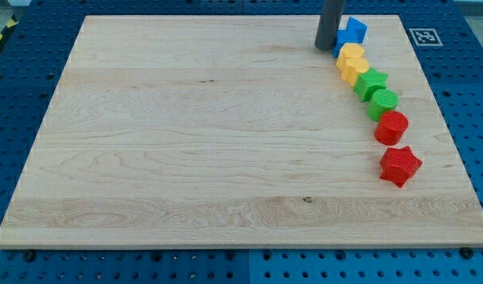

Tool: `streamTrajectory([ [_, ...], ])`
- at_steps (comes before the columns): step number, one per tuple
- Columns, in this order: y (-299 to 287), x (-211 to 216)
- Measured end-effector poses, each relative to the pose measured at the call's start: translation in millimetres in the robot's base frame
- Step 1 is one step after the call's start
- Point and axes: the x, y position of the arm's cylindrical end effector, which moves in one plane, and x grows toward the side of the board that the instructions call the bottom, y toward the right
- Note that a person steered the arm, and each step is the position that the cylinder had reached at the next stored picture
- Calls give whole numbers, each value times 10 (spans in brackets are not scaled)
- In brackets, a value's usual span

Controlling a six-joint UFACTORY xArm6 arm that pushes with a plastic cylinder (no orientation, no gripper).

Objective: Move your arm to the yellow hexagon

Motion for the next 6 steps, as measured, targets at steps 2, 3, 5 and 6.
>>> streamTrajectory([
  [2,112,0],
  [3,-179,7],
  [5,-291,432],
  [6,-291,436],
])
